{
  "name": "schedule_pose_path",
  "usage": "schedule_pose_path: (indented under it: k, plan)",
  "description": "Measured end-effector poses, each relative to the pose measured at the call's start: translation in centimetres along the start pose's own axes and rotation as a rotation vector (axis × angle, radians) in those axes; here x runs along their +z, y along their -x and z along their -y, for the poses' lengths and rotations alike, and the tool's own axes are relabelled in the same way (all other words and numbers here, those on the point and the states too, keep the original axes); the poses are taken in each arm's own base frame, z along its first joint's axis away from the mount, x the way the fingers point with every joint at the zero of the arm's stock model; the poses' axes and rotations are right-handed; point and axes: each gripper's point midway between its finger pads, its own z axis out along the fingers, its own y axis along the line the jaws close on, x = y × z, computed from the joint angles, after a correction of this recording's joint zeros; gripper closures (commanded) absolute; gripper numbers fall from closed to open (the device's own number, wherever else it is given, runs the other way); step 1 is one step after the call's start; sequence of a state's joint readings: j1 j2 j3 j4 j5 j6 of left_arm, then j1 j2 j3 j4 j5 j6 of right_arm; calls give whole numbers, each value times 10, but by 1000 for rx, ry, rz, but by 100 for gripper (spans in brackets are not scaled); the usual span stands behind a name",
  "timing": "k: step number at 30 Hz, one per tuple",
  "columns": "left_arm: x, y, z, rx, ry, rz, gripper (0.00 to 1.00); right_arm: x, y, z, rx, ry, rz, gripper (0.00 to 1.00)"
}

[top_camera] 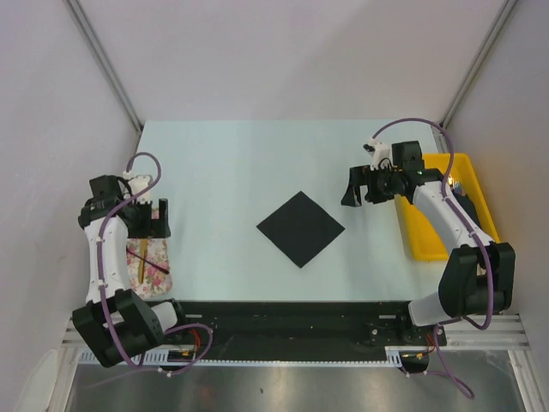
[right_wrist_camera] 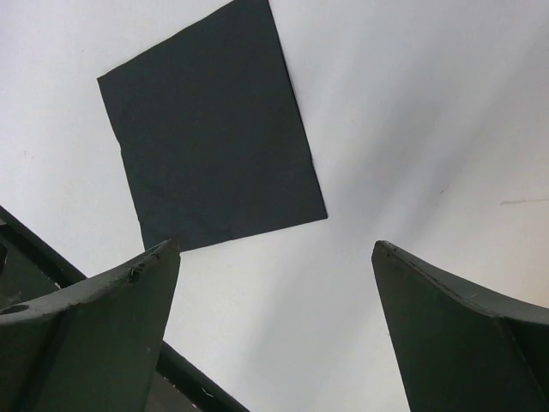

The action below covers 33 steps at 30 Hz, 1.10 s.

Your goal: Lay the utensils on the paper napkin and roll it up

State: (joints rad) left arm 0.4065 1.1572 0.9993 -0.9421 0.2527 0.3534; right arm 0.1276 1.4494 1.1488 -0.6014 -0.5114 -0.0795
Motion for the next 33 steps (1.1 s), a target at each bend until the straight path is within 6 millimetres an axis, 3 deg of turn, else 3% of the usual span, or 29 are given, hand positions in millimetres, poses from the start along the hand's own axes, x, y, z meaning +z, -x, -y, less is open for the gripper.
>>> schedule_pose_path:
  k: [5,14,18,33]
  plan:
    - [2,-11,-16,40,45,-39,1,0,-2,-1,0,4,-4,0]
    - [34,-53,-44,-7,52,-216,34,2,-7,-2,5,10,-15,0]
    - [39,-66,-47,-4,57,-244,42,2,-8,-3,6,14,-16,0]
    - [75,-61,-67,-8,70,-240,52,3,-9,-7,0,29,-20,0]
